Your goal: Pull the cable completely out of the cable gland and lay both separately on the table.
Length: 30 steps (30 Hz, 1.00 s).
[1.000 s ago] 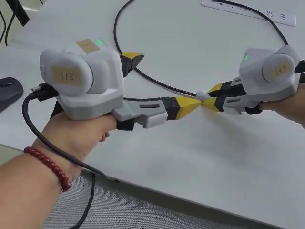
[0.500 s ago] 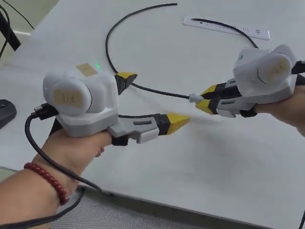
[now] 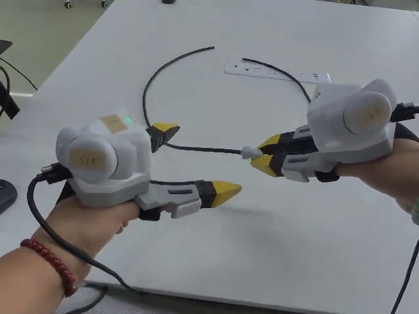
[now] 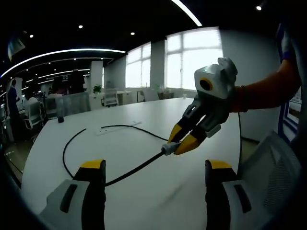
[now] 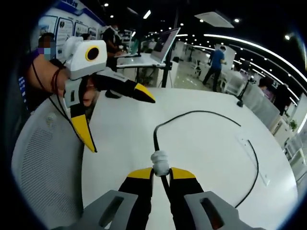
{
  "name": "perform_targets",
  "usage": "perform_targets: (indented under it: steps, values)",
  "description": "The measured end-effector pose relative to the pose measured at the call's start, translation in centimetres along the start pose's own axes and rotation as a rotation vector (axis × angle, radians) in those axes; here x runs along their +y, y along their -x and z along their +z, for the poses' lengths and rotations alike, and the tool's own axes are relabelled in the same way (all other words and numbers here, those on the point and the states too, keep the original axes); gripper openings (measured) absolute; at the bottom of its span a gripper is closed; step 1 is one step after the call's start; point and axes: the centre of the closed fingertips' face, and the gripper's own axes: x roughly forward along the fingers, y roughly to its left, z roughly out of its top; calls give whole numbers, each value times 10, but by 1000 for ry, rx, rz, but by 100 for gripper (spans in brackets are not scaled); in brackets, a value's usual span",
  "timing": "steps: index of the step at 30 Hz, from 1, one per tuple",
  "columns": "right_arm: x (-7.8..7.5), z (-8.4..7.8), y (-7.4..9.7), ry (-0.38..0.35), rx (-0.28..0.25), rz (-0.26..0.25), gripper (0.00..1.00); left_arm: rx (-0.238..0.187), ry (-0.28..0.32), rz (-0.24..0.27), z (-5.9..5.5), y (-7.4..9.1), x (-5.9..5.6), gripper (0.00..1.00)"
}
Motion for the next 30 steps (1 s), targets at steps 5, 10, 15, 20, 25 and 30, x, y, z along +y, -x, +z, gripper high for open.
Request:
perform_targets:
  steps: [5, 10, 15, 20, 25, 30]
  values:
    - [0, 6, 7, 2, -14, -19, 8, 27, -132, -77, 11, 4, -10, 74]
    - [0, 10, 12, 5, -19, -29, 8, 100, -316, -140, 14, 3, -13, 64]
    - [3, 13, 18, 14, -21, -30, 8, 95, -417, -177, 30, -3, -14, 59]
    - [7, 21, 28, 19, -30, -36, 8, 100, -475, -222, 37, -7, -23, 57]
    - [12, 29, 38, 25, -42, -43, 8, 110, -558, -270, 38, -9, -33, 55]
    - [18, 34, 43, 34, -38, -40, 8, 138, -643, -328, 37, -10, -40, 53]
